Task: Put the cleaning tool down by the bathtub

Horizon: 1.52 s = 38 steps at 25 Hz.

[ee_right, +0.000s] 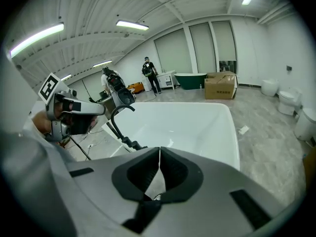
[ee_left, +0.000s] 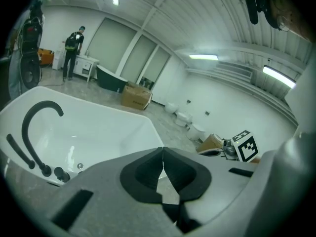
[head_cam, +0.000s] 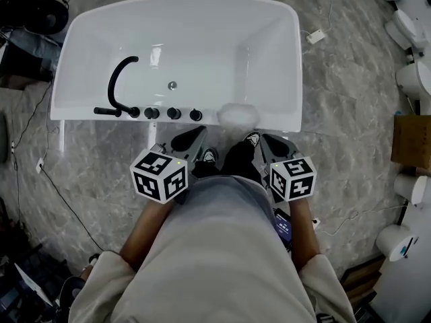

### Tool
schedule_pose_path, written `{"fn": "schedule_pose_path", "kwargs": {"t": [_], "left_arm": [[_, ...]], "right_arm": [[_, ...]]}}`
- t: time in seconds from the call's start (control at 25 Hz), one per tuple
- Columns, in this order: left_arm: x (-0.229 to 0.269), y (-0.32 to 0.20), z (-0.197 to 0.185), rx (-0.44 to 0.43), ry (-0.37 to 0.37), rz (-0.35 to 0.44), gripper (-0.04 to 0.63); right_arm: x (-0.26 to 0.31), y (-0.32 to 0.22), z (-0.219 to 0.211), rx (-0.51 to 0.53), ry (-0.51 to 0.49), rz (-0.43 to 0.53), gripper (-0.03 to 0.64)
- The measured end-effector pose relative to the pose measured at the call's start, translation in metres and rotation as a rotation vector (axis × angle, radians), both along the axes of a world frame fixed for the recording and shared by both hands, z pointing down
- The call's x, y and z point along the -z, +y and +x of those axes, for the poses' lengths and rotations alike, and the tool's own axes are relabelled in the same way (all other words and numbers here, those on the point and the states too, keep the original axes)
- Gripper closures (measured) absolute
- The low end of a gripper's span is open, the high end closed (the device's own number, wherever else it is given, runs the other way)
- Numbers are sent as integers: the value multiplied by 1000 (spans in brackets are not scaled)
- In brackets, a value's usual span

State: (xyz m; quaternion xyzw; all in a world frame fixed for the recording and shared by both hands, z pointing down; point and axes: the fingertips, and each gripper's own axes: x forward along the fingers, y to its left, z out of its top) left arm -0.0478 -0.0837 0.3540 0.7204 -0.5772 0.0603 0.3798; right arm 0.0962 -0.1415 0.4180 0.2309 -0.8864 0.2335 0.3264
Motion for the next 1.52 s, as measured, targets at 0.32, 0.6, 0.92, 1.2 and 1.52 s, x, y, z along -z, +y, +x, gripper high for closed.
{"fn": "schedule_pose_path", "kwargs": {"t": [0.32,0.6,0.92,1.2,1.52], "left_arm": [[2,0,-15,-22,-67,30,588],[2,16,-29,-19,-121,46,589],[5,26,-24,-55,-130,60,589],[5,30,-18,-82,-132,77,589],[6,34,-12,-77,-124,79,589]], "right_arm": [[36,7,-5,-64,-69,36,603],[53,23,-11,-113,-76,53,603],[71,22,-7,-114,-103,120,606],[70,30,1,-91,-110,88,606],[67,33,10,-73,-71,67,606]]}}
